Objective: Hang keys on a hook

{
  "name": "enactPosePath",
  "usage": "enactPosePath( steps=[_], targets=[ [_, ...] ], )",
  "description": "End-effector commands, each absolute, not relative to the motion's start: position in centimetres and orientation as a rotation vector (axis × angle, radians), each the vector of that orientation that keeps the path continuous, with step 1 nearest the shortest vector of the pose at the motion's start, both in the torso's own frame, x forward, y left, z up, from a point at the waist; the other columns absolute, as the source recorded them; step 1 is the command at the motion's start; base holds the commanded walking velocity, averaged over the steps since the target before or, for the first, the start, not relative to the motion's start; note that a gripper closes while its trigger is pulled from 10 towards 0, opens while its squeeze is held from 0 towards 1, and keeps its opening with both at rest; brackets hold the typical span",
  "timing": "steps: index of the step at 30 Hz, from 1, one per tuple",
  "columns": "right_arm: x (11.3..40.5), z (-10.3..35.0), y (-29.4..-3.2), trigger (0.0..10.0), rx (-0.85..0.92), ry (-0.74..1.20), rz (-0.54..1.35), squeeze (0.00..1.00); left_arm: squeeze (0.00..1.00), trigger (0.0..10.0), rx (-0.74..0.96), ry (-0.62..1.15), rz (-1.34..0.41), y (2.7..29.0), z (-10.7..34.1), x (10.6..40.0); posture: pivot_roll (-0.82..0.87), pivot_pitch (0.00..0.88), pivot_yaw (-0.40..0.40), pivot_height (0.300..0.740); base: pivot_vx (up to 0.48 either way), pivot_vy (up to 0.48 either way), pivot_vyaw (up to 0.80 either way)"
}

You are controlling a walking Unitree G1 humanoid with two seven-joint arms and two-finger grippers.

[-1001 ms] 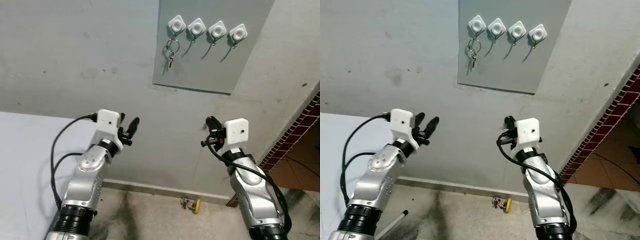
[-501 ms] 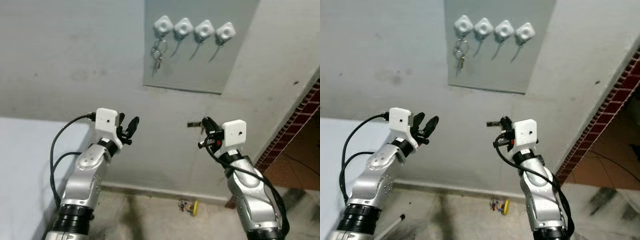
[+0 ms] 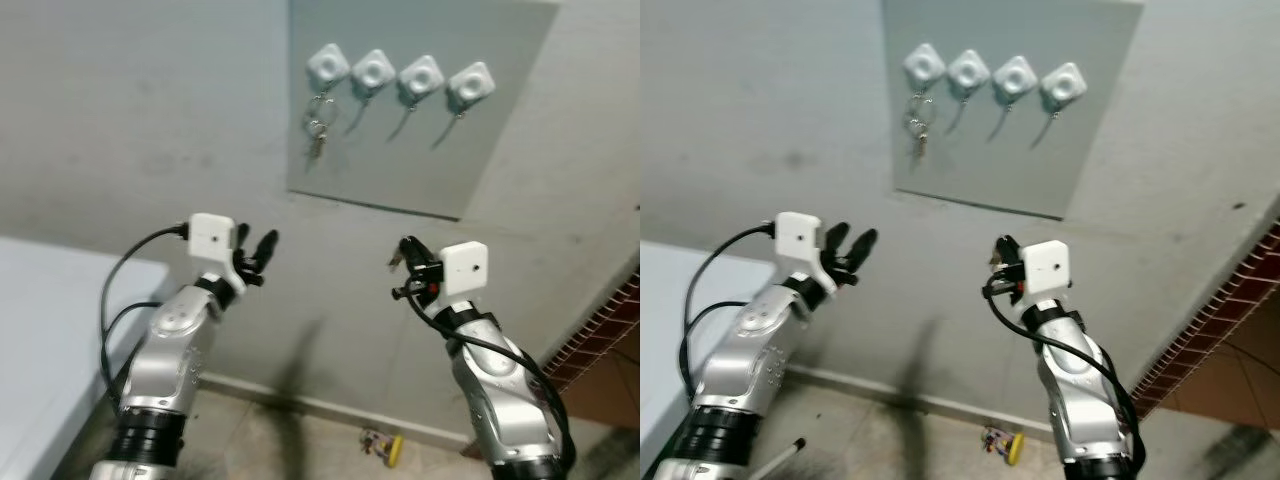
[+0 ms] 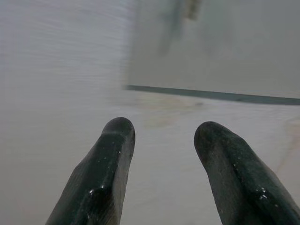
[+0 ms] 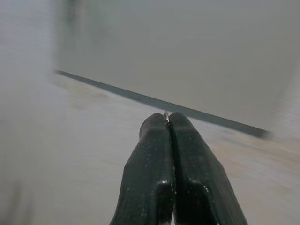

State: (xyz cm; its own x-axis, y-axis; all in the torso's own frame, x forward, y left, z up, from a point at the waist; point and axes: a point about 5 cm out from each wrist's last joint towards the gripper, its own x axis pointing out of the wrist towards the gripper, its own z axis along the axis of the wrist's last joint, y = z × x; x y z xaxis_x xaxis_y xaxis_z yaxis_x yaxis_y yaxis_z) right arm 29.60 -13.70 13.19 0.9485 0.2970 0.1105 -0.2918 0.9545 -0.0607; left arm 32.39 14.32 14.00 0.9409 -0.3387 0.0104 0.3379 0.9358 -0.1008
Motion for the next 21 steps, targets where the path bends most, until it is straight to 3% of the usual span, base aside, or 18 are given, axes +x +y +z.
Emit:
enactPosePath(
  steps=[1, 13, 21],
  targets=[
    [29.6, 13.5, -14.2, 10.0, -0.052, -0.131, 0.291, 0.0, 0.0, 10.0, -0.101, 0.003, -0.37, 13.4, 14.3, 32.5, -0.11, 0.0, -0.056, 0.74, 0.0, 0.0, 0.0],
    [29.4, 13.5, -13.9, 10.0, -0.056, -0.126, 0.328, 0.0, 0.0, 10.0, -0.079, -0.027, -0.361, 12.8, 15.0, 32.5, -0.11, 0.0, -0.057, 0.74, 0.0, 0.0, 0.0],
    [29.6, 15.3, -12.8, 10.0, -0.039, -0.185, 0.431, 0.0, 0.0, 10.0, 0.015, -0.114, -0.493, 10.7, 17.4, 32.5, -0.11, 0.0, -0.054, 0.74, 0.0, 0.0, 0.0]
  ],
)
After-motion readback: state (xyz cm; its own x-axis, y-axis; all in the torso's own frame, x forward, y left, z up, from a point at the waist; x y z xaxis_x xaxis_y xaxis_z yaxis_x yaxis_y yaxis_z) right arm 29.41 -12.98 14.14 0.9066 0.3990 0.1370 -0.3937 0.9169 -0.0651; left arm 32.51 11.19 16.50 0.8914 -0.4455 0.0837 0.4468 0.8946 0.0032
